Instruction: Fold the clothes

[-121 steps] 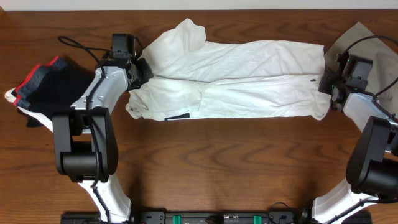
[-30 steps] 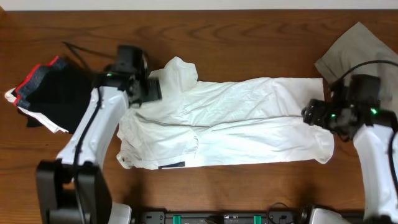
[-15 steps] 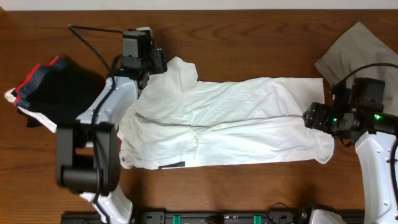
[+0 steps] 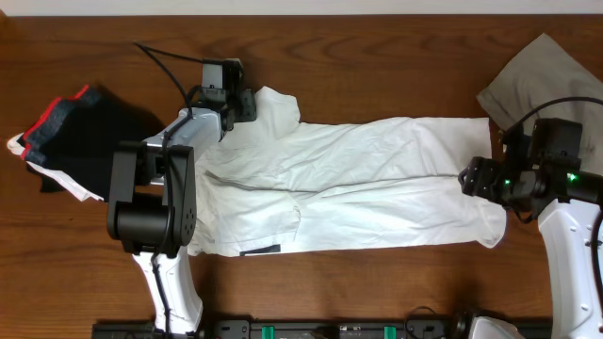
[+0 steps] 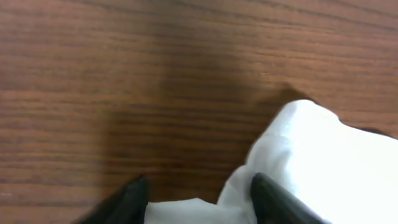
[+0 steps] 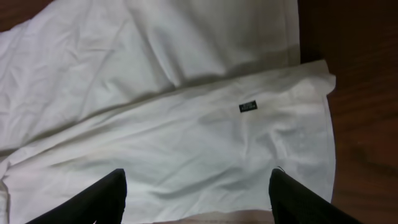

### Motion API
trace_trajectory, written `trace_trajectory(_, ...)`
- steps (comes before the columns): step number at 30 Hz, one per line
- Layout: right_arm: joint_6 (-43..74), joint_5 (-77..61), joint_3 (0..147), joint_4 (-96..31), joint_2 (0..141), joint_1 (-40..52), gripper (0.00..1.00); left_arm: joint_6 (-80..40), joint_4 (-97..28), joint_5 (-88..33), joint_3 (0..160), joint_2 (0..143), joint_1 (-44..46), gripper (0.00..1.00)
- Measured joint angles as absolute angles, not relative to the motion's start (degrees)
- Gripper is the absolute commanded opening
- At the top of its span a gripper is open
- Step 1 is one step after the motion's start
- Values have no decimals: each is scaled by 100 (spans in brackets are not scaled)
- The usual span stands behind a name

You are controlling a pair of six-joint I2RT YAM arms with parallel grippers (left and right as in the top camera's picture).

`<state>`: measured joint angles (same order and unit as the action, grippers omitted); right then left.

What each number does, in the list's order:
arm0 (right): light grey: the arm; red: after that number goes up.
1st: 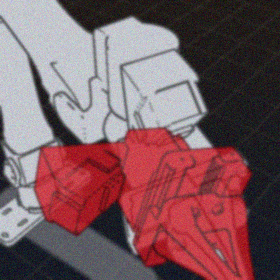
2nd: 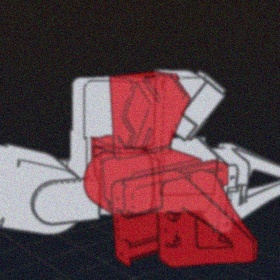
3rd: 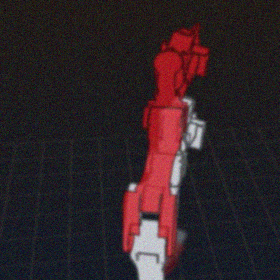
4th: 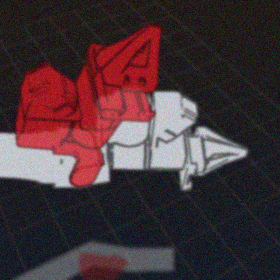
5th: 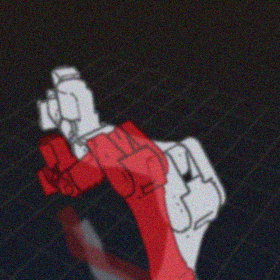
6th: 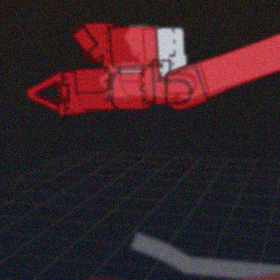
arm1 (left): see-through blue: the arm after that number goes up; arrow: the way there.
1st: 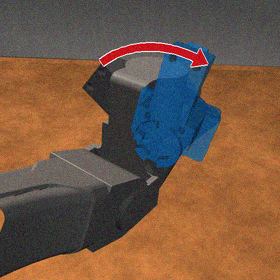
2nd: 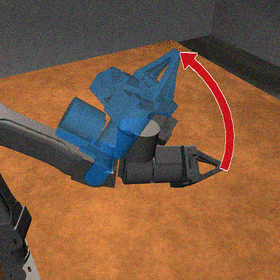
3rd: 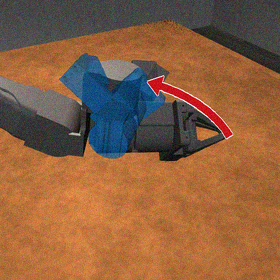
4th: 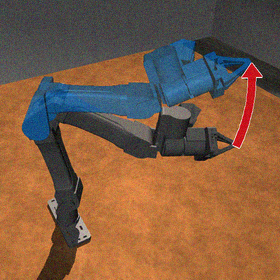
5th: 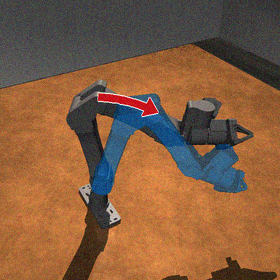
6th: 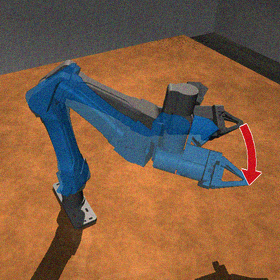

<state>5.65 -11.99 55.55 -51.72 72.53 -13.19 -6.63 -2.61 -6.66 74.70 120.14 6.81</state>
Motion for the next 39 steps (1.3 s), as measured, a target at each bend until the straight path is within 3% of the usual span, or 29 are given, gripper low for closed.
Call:
trace_trajectory(4,561,-1201,5555,-4960,7253,-1319,72,-596,-475,-773,7507,12014,681,23)
trace_trajectory(6,561,-1201,5555,-4877,7253,-1319,72,-593,-609,-779,7511,12014,681,27)
trace_trajectory(8,561,-1199,5555,-4838,7253,-1319,72,-563,-661,-797,7513,12029,681,50)
trace_trajectory(10,561,-1201,5555,-4836,7253,-1319,72,-572,-690,-843,7537,12031,685,61)
trace_trajectory(22,561,-1199,5555,-4834,7290,-1319,73,-572,-947,-860,7631,12033,692,62)
trace_trajectory(30,561,-1199,5555,-4834,7526,-1319,73,-556,-1011,-864,7664,12031,692,77)
trace_trajectory(39,561,-1199,5555,-4829,7570,-1319,73,-572,-1155,-860,7666,11985,692,77)
